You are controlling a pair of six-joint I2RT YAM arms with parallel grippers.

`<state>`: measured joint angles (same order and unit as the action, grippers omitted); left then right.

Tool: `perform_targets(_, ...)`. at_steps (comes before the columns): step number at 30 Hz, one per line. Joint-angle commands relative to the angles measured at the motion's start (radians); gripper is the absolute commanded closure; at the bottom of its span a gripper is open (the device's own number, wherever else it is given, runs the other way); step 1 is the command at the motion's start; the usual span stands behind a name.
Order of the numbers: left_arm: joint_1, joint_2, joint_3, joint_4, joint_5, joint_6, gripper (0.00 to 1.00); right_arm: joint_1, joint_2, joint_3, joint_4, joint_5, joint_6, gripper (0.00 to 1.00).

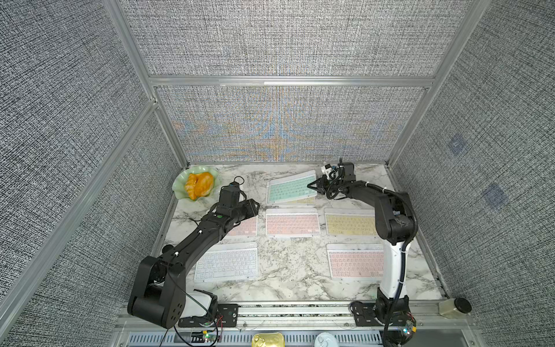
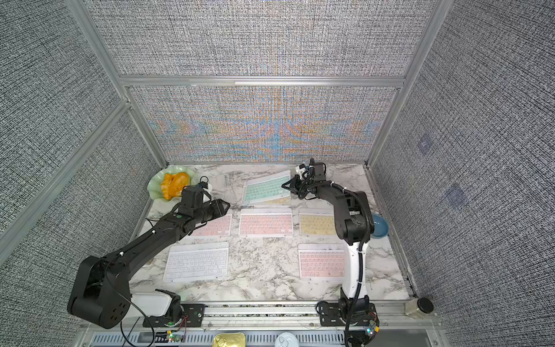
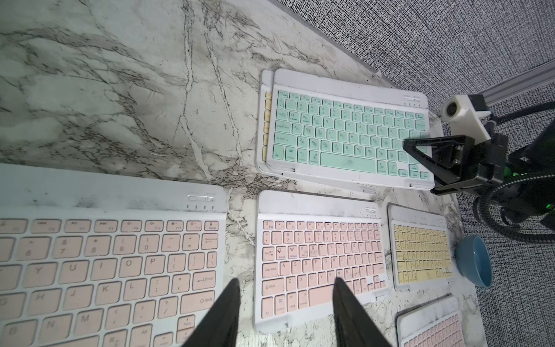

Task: Stack the numeric keypads
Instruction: Place the numeric keypad at the numeric keypad.

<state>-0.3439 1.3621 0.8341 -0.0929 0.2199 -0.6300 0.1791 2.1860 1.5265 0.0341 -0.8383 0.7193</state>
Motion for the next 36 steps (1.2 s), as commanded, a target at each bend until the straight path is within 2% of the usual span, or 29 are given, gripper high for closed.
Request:
perform_targets(1,0.002,0.005,0.009,-0.013,0.01,0.013,0.49,0.002,0.007,0.009,-0.026,-0.015,-0.027,0.9)
perform_targets(20,0.002,0.03,0.007,0.003,0.042,0.021,0.49,-0.003,0.064,0.052,-0.073,0.016,-0.067,0.84)
perform_targets(23,0.002,0.035,0.007,0.005,0.045,0.024,0.5,-0.003,0.075,0.078,-0.113,0.034,-0.092,0.81)
perform_targets(32,0.002,0.054,0.009,0.014,0.066,0.032,0.5,-0.006,0.086,0.111,-0.166,0.079,-0.128,0.61)
perform_targets(36,0.002,0.057,0.01,0.016,0.07,0.031,0.5,-0.006,0.079,0.103,-0.167,0.114,-0.128,0.6)
